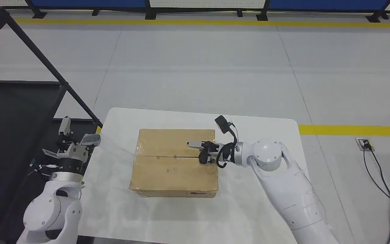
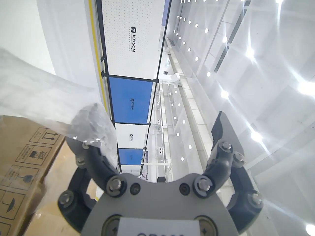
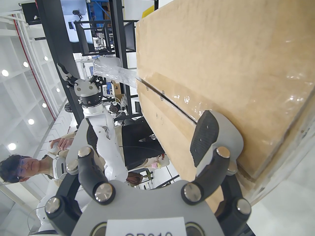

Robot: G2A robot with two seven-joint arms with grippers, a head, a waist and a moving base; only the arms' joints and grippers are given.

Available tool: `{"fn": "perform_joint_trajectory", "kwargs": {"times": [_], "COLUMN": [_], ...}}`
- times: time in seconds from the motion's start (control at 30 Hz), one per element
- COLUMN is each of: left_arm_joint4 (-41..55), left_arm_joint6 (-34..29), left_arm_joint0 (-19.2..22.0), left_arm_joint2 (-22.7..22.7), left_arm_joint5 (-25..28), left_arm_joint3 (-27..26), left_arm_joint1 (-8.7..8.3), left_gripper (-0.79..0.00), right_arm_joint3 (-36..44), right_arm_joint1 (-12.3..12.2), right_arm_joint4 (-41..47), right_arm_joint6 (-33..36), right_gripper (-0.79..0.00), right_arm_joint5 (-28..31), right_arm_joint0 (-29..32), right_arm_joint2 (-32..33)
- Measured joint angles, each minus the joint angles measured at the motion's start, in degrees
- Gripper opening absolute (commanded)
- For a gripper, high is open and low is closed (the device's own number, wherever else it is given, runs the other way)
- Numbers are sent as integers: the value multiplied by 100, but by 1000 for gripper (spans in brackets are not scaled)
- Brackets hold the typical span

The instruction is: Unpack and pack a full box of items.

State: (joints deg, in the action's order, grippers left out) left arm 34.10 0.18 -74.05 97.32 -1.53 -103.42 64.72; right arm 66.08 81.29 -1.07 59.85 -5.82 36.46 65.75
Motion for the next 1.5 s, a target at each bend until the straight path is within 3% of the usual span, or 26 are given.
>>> {"fn": "perform_joint_trajectory", "kwargs": {"times": [0.37, 0.77, 1.07, 1.5], "left_arm_joint4": [-833, -2116, -2805, -3458], "left_arm_joint6": [178, 209, 142, 70], "left_arm_joint0": [-1, 336, 588, 1088], "left_arm_joint2": [-369, -1321, -1943, -2714], "left_arm_joint5": [-39, -306, -505, -771], "left_arm_joint3": [-617, -768, -710, -230], "left_arm_joint1": [44, 125, 200, 350], "left_gripper": [0, 0, 0, 0], "right_arm_joint3": [315, 1143, 1596, 1782], "right_arm_joint1": [-114, -308, -447, -618], "right_arm_joint4": [62, 46, 88, 341], "right_arm_joint6": [-4, 49, 2, -13], "right_gripper": [0, 0, 0, 0], "right_arm_joint5": [59, 150, 179, 434], "right_arm_joint0": [210, 776, 1236, 1693], "right_arm_joint2": [173, 543, 854, 1258]}}
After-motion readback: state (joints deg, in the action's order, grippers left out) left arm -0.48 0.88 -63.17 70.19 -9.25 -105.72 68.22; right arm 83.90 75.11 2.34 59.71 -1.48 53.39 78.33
